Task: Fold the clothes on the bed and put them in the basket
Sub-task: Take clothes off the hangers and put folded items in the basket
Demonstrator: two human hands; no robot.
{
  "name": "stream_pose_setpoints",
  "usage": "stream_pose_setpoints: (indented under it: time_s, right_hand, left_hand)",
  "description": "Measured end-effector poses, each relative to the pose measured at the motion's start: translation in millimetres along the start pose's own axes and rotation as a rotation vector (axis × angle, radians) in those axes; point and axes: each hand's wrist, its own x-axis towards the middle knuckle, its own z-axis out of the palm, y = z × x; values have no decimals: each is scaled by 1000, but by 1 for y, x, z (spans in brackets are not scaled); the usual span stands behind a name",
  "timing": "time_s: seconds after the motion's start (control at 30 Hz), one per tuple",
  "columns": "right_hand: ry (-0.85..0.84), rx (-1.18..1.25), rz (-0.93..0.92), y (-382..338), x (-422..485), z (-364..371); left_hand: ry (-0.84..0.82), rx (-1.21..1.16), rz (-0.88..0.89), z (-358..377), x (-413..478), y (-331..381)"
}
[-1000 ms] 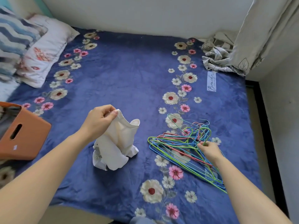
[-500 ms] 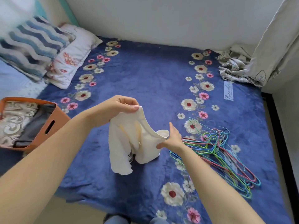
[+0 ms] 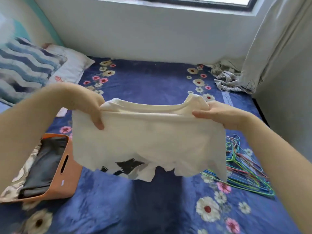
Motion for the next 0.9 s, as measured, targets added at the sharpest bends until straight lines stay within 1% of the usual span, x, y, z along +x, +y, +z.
stream_pose_setpoints:
  time_s: [0.03,0.07,0.13,0.2,0.27,0.33,0.43,0.5,0.53,0.57,0.6,0.63,0.67,0.7,0.73,0.77,0.8,0.83,0.9]
  right_hand:
    - [-18,-164,47,-14,-4,-6]
    - [17,-361,98,-25,-4,-12]
    - [201,-664,198,-39,7,-26]
    - [393,-823,244,-42,25,-35]
    - [573,-934,284,-36,45,-46]
    - [718,-956,304,-28,63,-58]
    - [890,-830,302,-22,87,-72]
    - [950,-683,303,-25,102,-83]
    - [967,-557,299,-29,109,-89]
    - [976,-372,277,-32,116,-96]
    - [970,-133,229,-37,122,-101]
    - [957,89,168,-41,127,-106]
    - [979,229,89,-44,129,-109]
    - [1030,275,-11,-45,130,-111]
    - [1091,217,-113,-48,127,-110]
    - [1157,121,-203,-47,122,-108]
    - [1209,26,-272,-44,116,-104]
    - [1235,-47,-324,-37,111,-100]
    - [1250,-159,-357,-14,100,-90]
  left_hand:
    - [60,61,-34,-13,2,-2]
    - [121,131,-71,-24,5,-4]
    - [298,265,-136,-47,16,-7]
    - [531,346,-181,-60,39,-15]
    - [759,377,-210,-69,60,-24]
    - [937,366,-218,-76,74,-25]
    - [1040,411,-238,-91,89,-17]
    - [1084,391,-268,-105,97,-15]
    - [1092,304,-270,-113,100,-15]
    - [1098,151,-246,-121,102,-15]
    - [1104,-80,-193,-130,107,-14]
    - [1107,-380,-103,-136,112,-11]
    - [1110,-725,35,-138,116,-7]
    - [1127,-1043,200,-138,121,-2]
    - [1172,-1238,343,-136,125,1]
    - [1222,-1299,447,-129,126,3]
    - [1276,-1271,506,-118,127,2]
    - [1337,-1208,547,-106,128,-1]
    - [1440,-1013,575,-74,131,-13]
